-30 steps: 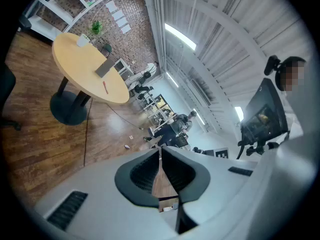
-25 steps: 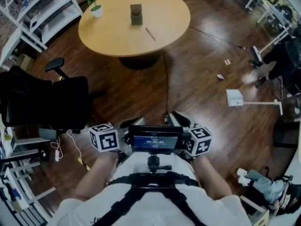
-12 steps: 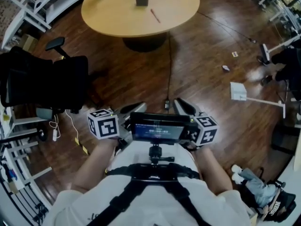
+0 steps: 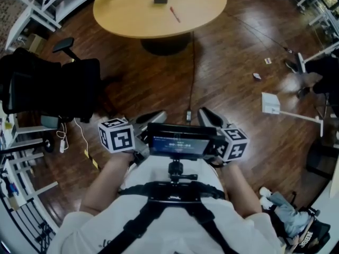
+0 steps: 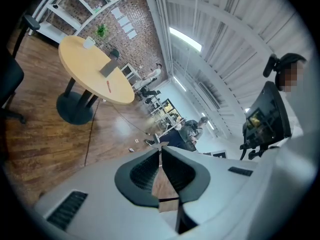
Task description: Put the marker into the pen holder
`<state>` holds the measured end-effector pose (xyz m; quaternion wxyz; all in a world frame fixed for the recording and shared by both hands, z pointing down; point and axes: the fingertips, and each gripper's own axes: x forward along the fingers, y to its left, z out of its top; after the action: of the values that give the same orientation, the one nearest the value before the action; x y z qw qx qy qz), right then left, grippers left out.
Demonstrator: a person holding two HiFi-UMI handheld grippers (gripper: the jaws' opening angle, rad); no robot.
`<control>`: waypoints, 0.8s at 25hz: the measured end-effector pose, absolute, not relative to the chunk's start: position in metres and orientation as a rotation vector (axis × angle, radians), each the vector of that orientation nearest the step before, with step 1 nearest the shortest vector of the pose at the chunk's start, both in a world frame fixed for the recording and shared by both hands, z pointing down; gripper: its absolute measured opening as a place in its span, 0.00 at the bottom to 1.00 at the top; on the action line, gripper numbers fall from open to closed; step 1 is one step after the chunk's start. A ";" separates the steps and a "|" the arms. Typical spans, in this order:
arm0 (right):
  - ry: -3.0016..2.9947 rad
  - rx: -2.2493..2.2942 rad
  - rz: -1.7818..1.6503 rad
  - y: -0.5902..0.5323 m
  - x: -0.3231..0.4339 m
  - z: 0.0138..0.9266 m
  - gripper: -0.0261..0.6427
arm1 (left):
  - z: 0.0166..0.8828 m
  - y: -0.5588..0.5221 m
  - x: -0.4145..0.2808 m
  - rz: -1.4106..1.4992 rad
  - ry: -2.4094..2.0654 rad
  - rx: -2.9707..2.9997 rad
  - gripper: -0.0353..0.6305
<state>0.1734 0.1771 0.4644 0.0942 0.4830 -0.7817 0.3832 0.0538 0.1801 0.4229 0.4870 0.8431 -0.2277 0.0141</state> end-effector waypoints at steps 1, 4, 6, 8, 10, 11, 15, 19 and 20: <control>-2.321 1.428 1.141 0.177 0.174 0.465 0.12 | 0.421 0.179 0.055 0.042 -0.564 2.055 0.06; -2.326 1.409 1.151 0.172 0.174 0.467 0.12 | 0.418 0.175 0.054 0.041 -0.588 2.057 0.06; -2.330 1.399 1.155 0.167 0.172 0.470 0.12 | 0.420 0.172 0.049 0.019 -0.596 2.042 0.06; -2.337 1.380 1.159 0.162 0.167 0.472 0.12 | 0.422 0.167 0.042 0.026 -0.631 2.036 0.06; -2.339 1.364 1.160 0.156 0.162 0.472 0.12 | 0.422 0.161 0.037 0.022 -0.645 2.032 0.06; -2.339 1.363 1.158 0.152 0.160 0.471 0.12 | 0.423 0.158 0.036 0.010 -0.639 2.030 0.06; -2.326 1.373 1.140 0.125 0.149 0.473 0.12 | 0.427 0.129 0.021 -0.008 -0.622 2.029 0.06; -2.293 1.415 1.126 0.082 0.137 0.477 0.12 | 0.438 0.085 -0.001 -0.004 -0.609 2.000 0.06; -2.285 1.429 1.124 0.075 0.137 0.477 0.12 | 0.438 0.076 -0.005 0.008 -0.609 2.003 0.06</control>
<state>0.1366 0.0749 0.4772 0.1106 0.4863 -0.7777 0.3827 -0.0048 0.0762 0.4380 0.5003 0.8284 -0.2518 0.0034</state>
